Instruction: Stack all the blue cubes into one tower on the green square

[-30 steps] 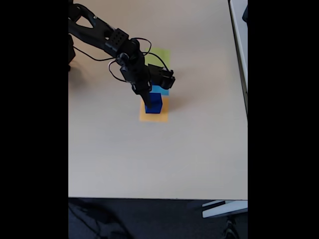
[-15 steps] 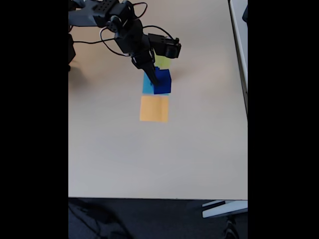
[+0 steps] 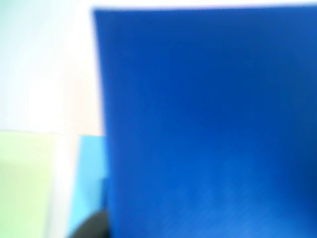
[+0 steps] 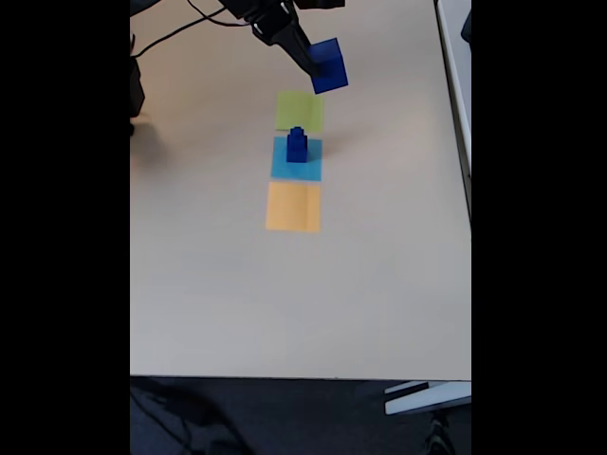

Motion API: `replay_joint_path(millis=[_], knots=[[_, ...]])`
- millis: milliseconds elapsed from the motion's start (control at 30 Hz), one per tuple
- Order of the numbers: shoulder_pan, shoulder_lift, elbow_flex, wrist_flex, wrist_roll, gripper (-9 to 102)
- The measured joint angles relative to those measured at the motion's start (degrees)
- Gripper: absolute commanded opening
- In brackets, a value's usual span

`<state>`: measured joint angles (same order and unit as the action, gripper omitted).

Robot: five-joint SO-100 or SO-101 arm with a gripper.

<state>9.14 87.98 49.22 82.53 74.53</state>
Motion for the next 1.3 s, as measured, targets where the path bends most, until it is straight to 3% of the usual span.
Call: replay_joint_path(millis=[367, 900, 1300], knots=[[-12.83, -2.72, -0.18, -1.23, 20.65, 0], [-18.11, -14.06, 3.78, -1.49, 16.61, 0], [-16.88, -14.33, 17.31, -4.92, 16.52, 0]])
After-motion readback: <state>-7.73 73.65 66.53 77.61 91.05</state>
